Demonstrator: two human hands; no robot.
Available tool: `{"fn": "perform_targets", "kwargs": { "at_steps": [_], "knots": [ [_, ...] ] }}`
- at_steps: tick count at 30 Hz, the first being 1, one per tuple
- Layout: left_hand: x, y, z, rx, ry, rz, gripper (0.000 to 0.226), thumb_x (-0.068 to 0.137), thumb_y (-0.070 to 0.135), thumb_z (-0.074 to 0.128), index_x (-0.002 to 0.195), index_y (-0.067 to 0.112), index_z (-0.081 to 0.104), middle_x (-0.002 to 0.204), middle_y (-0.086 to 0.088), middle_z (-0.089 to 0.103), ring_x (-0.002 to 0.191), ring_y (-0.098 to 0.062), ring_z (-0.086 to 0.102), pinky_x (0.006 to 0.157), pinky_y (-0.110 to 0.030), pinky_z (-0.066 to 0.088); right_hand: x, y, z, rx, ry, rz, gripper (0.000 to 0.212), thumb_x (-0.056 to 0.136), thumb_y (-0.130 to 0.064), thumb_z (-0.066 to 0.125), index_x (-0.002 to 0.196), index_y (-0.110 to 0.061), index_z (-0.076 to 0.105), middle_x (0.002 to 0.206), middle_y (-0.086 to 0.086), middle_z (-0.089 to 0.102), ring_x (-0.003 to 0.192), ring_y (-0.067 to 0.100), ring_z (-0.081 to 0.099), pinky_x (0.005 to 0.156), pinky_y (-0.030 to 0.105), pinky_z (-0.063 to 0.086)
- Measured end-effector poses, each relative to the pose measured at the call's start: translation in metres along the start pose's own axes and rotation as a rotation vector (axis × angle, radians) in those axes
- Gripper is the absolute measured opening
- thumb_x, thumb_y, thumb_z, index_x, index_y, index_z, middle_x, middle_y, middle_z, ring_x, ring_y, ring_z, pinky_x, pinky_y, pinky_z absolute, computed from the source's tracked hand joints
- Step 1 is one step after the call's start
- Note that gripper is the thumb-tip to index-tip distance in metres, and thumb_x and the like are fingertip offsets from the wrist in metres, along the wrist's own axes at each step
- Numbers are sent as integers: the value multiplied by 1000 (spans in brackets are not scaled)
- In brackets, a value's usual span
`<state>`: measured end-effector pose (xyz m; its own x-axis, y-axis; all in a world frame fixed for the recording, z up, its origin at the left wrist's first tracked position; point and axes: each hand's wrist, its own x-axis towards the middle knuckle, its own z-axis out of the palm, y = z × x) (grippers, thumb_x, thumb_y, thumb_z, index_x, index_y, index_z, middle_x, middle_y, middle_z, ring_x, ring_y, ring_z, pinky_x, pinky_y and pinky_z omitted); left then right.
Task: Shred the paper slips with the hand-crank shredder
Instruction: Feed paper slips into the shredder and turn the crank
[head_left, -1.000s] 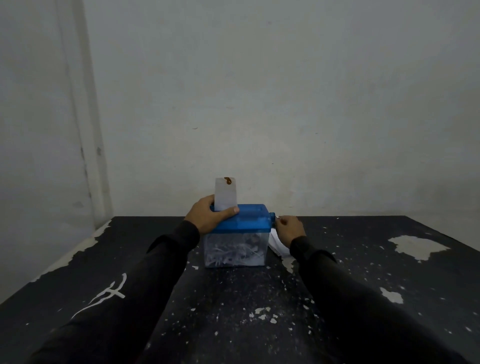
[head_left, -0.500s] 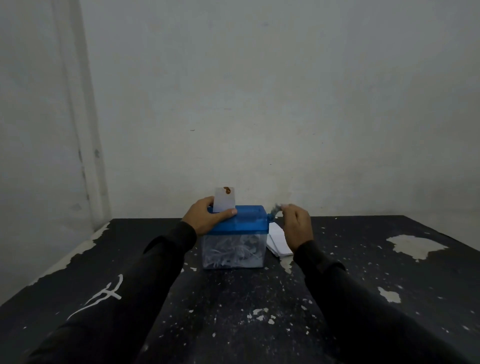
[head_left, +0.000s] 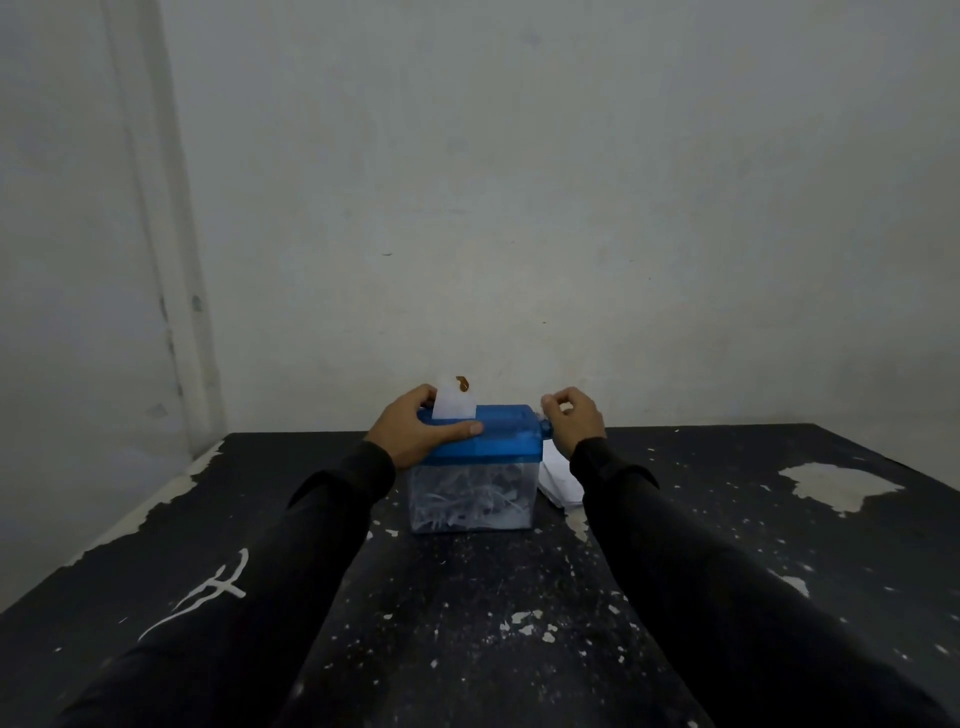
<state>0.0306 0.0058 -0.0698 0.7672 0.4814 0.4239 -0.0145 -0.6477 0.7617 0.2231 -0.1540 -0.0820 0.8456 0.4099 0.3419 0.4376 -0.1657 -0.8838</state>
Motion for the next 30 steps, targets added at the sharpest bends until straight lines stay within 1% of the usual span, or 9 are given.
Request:
{"fn": "perform_targets", "kwargs": {
  "at_steps": [2, 4, 10, 13, 18, 21, 25, 27, 30],
  "knots": [
    [-1, 2, 1, -8, 7, 5, 82, 50, 77, 80, 110, 23, 65, 108, 7, 69, 96, -10, 65, 79, -25, 54, -6, 13, 0, -116, -53, 22, 23, 102, -27, 54, 89, -9, 58, 89, 7, 62, 85, 25, 59, 71, 28, 42],
    [-1, 1, 1, -15, 9, 7, 80, 50, 76, 80, 109, 24, 66, 108, 7, 69, 96, -11, 66, 78, -25, 53, -16, 23, -5, -227, -114, 33, 25, 103, -21, 51, 82, -9, 56, 81, 6, 59, 75, 20, 54, 62, 27, 39],
    [0, -3, 0, -30, 12, 12, 77, 52, 75, 83, 107, 22, 69, 106, 6, 72, 96, -12, 68, 87, -36, 58, -45, 35, -26, -295, -238, 17, 41, 101, -23, 51, 63, -10, 59, 66, 6, 62, 58, 17, 52, 55, 27, 41],
    [1, -4, 0, -36, 11, 7, 73, 53, 73, 84, 104, 22, 70, 103, 7, 73, 94, -13, 69, 87, -37, 58, -60, 22, -37, -169, -218, -3, 44, 104, -25, 46, 64, -8, 56, 59, 2, 59, 49, 9, 54, 52, 25, 42],
    [2, -3, -1, -53, -1, 10, 72, 52, 71, 86, 104, 23, 72, 102, 6, 74, 94, -13, 69, 87, -35, 58, -60, -22, -48, 268, -206, 107, 35, 102, -21, 38, 68, -18, 43, 56, -2, 37, 47, 12, 30, 46, 26, 28],
    [1, -3, -1, -50, 2, 19, 71, 52, 72, 84, 102, 22, 72, 99, 5, 74, 91, -11, 69, 78, -25, 55, -50, -42, -49, 299, -231, 89, 39, 103, -20, 36, 64, -20, 41, 47, -9, 32, 44, 11, 25, 44, 25, 24],
    [2, -2, 0, -17, 6, 19, 57, 64, 62, 89, 100, 22, 70, 97, 4, 72, 89, -13, 67, 73, -23, 50, -25, -47, -41, 249, -206, 57, 37, 98, -25, 46, 62, -19, 44, 52, -4, 33, 46, 15, 27, 43, 24, 24],
    [3, -4, 1, -16, 10, 15, 52, 66, 58, 89, 100, 23, 71, 99, 3, 72, 91, -15, 67, 76, -27, 54, -12, -40, -34, 193, -177, 48, 30, 98, -31, 53, 73, -14, 50, 60, 1, 44, 49, 16, 36, 43, 23, 31],
    [3, -4, 1, -27, 11, 27, 64, 56, 71, 85, 98, 25, 71, 100, 4, 72, 93, -15, 67, 81, -33, 57, 3, -22, -24, 141, -82, 41, 25, 95, -36, 64, 91, -13, 57, 81, 8, 62, 65, 21, 54, 57, 29, 42]
  ]
}}
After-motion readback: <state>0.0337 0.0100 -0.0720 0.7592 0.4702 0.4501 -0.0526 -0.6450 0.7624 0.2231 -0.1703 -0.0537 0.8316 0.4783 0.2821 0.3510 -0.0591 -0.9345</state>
